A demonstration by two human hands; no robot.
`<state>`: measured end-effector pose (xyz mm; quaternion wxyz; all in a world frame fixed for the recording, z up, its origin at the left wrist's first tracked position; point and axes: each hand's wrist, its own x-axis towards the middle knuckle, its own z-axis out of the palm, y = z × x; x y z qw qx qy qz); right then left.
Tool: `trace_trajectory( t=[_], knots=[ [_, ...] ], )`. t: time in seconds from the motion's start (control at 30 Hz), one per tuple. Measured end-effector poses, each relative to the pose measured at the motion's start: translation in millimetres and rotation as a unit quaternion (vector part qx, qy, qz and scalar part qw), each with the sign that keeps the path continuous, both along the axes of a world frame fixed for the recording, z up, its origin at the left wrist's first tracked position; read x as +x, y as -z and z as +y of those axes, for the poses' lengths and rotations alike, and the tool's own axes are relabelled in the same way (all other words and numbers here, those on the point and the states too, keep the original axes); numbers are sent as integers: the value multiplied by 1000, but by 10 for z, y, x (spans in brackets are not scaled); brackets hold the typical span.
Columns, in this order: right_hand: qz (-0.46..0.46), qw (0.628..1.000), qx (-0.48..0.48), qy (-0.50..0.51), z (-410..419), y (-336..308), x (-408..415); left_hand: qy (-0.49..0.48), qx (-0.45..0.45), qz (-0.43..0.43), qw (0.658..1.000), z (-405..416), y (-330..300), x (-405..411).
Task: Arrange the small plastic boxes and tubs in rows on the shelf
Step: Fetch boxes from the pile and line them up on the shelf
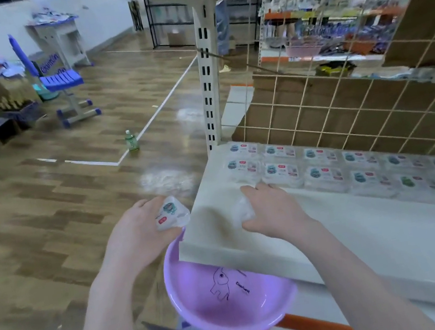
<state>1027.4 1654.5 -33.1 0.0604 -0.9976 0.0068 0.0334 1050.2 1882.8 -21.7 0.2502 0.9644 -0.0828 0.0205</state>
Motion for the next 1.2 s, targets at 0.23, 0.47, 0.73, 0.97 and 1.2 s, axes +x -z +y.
trace_trajectory(
  t=[0.23,0.47,0.73,0.97,1.2],
  knots=[
    [-21,985,166,34,65,-59,76,-2,-5,12,1000,60,16,-58],
    [-86,935,336,77,-59,-23,-34,-17,-4,20,1000,12,10,-102],
    [-130,845,510,97,-418,111,-446,-25,-10,12,1000,-186,15,-114],
    [-129,867,473,90,-670,131,-728,-4,-13,0,1000,-396,38,-124],
    [-88,935,332,90,-949,278,-841,7,-9,-9,1000,-520,87,-100]
  ],
)
